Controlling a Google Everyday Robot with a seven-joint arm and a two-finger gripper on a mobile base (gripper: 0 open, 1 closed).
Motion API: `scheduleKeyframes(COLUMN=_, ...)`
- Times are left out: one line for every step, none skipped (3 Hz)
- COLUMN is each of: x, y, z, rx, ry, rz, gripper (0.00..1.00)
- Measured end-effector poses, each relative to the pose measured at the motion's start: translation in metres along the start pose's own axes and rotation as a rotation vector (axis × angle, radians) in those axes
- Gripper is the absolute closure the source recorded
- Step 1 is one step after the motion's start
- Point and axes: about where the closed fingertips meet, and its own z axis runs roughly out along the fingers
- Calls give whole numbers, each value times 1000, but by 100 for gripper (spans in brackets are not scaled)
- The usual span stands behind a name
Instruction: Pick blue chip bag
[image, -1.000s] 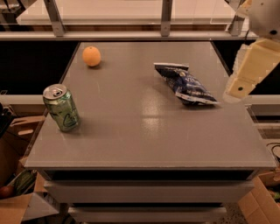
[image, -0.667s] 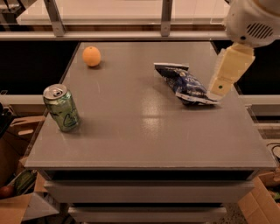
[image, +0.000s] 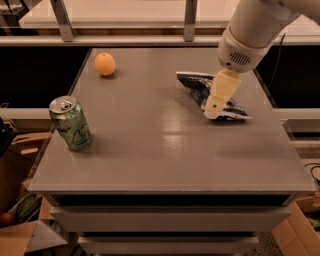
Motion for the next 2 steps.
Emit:
scheduleKeyframes(x=-16, y=-1, z=44, rx=-61, ry=-4, rz=5, gripper=0)
scheduleKeyframes(x=-26, y=2, z=80, rx=-121, ry=-2, rz=3, gripper=16)
